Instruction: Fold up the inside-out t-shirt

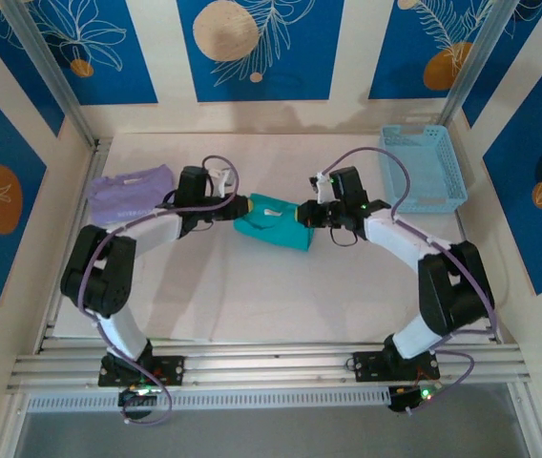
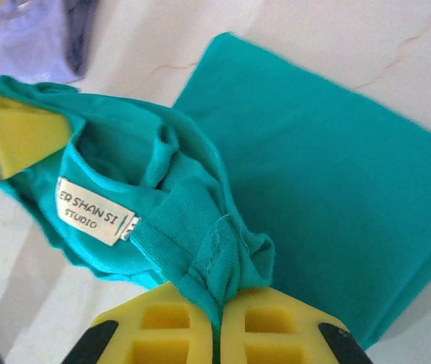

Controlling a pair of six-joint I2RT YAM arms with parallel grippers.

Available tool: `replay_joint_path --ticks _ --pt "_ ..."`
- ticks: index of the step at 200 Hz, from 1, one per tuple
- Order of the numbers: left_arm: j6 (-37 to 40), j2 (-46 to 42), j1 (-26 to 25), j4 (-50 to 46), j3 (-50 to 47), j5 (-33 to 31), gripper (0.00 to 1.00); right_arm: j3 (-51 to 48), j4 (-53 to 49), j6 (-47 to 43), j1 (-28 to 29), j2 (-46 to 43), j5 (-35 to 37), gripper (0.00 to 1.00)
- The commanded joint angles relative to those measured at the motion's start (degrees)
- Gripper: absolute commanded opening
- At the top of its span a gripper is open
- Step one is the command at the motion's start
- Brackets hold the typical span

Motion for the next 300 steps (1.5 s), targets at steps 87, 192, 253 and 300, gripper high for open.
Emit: replay_joint_path --ticks 87,192,253,300 --pt "8.3 27.69 0.4 -18.19 34.09 -8.06 0.18 25.66 -16.4 0.87 -7.02 28.23 2.79 0.12" --pt "2.21 13.84 2.66 -19.0 21.94 -11.26 0.61 14.08 -15.92 -2.32 -7.46 10.22 4.96 0.53" --pt "0.33 5.46 -1.67 -5.35 8.38 -4.41 0.44 8.66 -5.34 3.03 -3.16 10.67 -3.47 0.37" --pt "4.79 17.84 -2.56 -14.8 21.34 -7.69 0.37 13.9 -9.29 4.09 -4.61 20.82 -1.92 0.33"
